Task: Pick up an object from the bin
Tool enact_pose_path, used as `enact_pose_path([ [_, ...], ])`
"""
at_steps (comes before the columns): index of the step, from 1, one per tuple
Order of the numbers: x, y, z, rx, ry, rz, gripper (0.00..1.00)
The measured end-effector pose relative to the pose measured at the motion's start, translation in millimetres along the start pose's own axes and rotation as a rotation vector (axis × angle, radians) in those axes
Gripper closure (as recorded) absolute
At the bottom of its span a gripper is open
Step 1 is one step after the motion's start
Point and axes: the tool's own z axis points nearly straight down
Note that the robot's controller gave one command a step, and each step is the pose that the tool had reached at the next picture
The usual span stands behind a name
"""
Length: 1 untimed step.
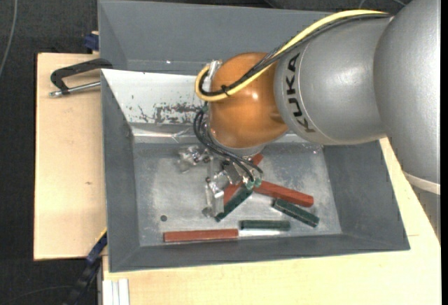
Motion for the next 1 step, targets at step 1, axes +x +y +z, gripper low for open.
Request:
enact_pose_path([
  [1,-5.3,-0.3,-19.2,-0.004,0.016,-0.033,0.00],
])
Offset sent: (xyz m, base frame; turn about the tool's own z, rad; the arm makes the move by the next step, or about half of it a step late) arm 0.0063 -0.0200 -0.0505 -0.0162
